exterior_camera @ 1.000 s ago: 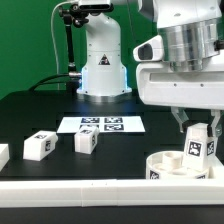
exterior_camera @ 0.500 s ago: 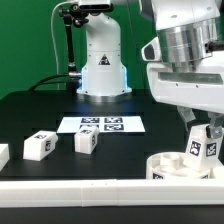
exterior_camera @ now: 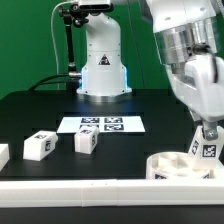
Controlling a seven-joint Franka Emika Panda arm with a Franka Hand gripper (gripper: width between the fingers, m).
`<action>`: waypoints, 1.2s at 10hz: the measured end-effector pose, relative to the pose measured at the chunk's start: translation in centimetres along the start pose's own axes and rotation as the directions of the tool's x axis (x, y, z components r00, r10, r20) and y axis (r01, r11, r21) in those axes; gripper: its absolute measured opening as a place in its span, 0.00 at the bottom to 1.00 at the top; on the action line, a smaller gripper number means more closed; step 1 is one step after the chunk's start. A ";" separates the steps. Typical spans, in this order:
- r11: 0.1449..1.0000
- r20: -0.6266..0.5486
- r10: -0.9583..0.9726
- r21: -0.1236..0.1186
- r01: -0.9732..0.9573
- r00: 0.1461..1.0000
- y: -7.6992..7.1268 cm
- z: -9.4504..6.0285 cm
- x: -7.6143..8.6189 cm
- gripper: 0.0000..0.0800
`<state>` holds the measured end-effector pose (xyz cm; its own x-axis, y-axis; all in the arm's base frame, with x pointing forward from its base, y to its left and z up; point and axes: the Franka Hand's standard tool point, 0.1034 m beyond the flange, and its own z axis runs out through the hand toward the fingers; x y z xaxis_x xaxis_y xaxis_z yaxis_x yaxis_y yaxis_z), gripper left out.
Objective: Assemble stool
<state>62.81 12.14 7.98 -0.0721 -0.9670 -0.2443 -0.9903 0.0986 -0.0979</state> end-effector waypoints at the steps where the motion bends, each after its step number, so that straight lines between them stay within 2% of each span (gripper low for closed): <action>1: 0.994 -0.006 0.105 0.027 -0.105 0.994 0.0 0.0 -0.3 0.42; 4: 0.961 0.020 0.274 0.033 -0.274 0.962 0.0 0.0 -0.2 0.42; 7: 0.891 0.046 0.451 0.035 -0.453 0.891 -0.1 0.0 -0.3 0.42; 8: 0.874 0.056 0.480 0.052 -0.482 0.876 -0.2 0.0 -0.5 0.42; 10: 0.844 0.079 0.529 0.051 -0.533 0.845 -0.2 0.1 -0.5 0.42; 12: 0.860 0.079 0.503 0.054 -0.507 0.861 -0.1 0.1 -0.5 0.42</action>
Offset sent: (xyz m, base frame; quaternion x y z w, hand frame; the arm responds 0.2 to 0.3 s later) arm 0.0000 0.0000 0.0000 0.0000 0.0000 0.1938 0.9810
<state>63.00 12.66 8.05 -0.5504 -0.7643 -0.3360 -0.8089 0.5879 -0.0122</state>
